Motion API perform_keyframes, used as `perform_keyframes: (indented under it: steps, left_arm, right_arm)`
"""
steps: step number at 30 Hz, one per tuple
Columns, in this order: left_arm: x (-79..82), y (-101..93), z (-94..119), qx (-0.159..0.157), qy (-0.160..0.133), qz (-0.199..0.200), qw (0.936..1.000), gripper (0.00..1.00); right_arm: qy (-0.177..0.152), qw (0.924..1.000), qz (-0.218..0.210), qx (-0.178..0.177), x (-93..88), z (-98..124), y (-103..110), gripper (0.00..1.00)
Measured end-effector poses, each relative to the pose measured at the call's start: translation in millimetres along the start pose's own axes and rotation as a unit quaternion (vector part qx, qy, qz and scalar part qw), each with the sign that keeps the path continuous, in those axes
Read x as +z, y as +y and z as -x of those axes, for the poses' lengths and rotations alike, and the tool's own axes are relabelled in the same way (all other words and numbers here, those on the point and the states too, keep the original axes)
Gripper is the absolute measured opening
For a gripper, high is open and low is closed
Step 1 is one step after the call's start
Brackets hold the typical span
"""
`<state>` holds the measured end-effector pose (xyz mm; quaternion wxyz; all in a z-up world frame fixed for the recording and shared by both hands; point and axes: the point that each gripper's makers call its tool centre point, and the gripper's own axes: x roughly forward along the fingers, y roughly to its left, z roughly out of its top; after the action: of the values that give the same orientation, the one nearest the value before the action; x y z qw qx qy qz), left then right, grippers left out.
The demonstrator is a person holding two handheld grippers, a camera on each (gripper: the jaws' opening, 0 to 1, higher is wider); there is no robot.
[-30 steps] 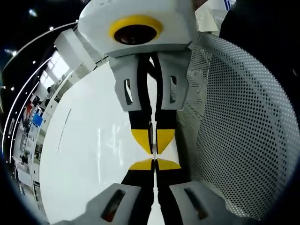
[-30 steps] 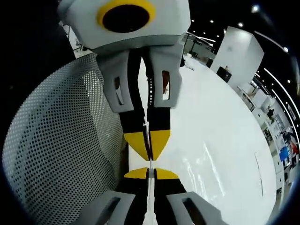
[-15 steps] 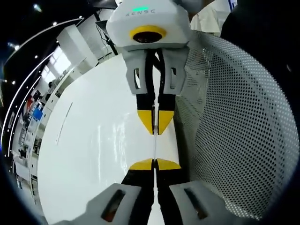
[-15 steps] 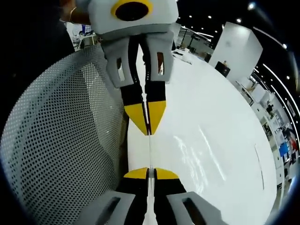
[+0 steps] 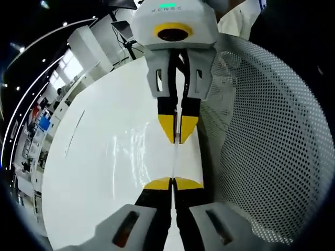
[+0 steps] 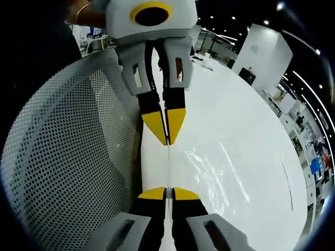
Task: Open the resealable bag by pulling the two sides of the seal apart until the entire bag opening is separated and visibly accessible.
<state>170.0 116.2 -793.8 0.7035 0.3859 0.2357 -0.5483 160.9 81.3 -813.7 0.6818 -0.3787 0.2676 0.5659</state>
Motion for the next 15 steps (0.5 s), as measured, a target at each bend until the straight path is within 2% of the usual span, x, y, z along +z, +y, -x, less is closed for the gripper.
perform_keyframes:
  steps: [3,10,15]
  left_arm:
    - [4.6,-1.7,-1,-0.005,-0.007,0.008,0.9999,0.00]
    - [16.8,-8.9,-10,-0.012,-0.008,-0.013,0.9998,0.01]
    - [18.7,-11.3,-14,-0.017,-0.003,-0.025,0.9995,0.00]
  right_arm:
    - [-0.011,0.9999,-0.006,0.000,6.3,0,0,0.00]
    - [-0.020,0.9998,-0.001,0.003,16.2,-3,3,0.00]
    - [-0.022,0.9997,0.003,0.003,19.2,-4,4,0.00]
